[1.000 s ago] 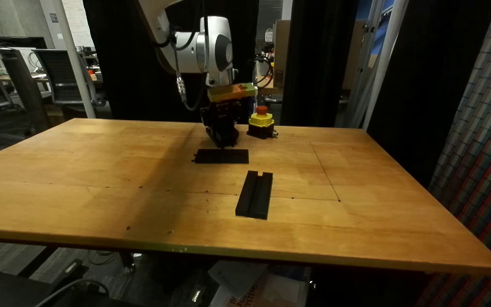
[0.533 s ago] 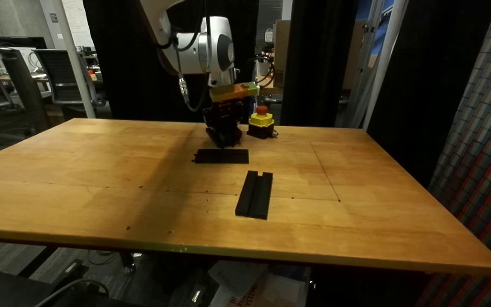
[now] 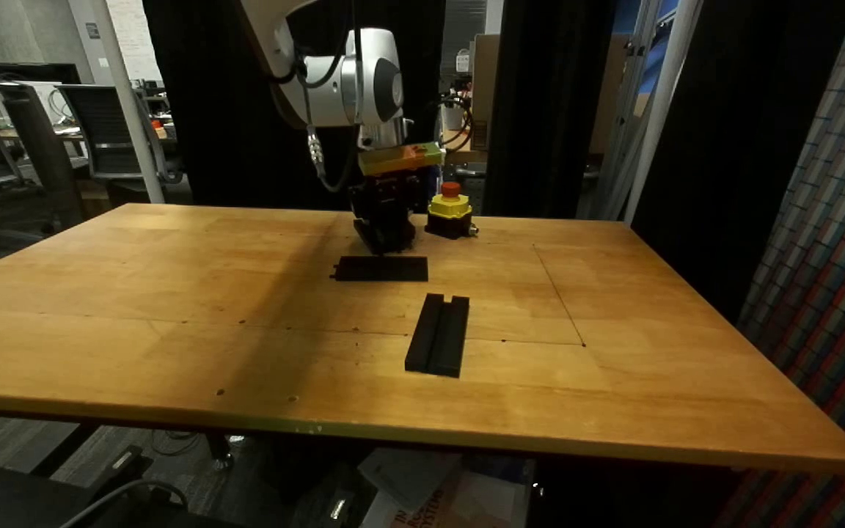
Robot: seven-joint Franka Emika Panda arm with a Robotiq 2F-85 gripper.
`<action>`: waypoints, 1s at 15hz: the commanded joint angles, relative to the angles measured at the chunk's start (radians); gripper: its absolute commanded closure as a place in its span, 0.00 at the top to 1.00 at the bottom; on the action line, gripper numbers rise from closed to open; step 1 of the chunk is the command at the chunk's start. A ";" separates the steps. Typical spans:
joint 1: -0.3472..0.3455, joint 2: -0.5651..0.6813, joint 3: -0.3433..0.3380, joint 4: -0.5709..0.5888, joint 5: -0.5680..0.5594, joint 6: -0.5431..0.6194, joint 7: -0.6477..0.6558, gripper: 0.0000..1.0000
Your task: Arrange the black objects together
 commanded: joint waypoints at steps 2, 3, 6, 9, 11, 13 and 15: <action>0.000 0.005 0.007 0.020 0.006 -0.049 0.026 0.45; -0.001 0.005 0.008 0.022 0.008 -0.057 0.027 0.45; -0.001 0.006 0.010 0.025 0.016 -0.083 0.037 0.45; -0.004 0.010 0.015 0.029 0.033 -0.106 0.042 0.45; -0.006 0.011 0.018 0.032 0.044 -0.117 0.044 0.45; -0.006 0.011 0.021 0.036 0.055 -0.133 0.051 0.45; -0.006 0.010 0.025 0.037 0.069 -0.145 0.051 0.45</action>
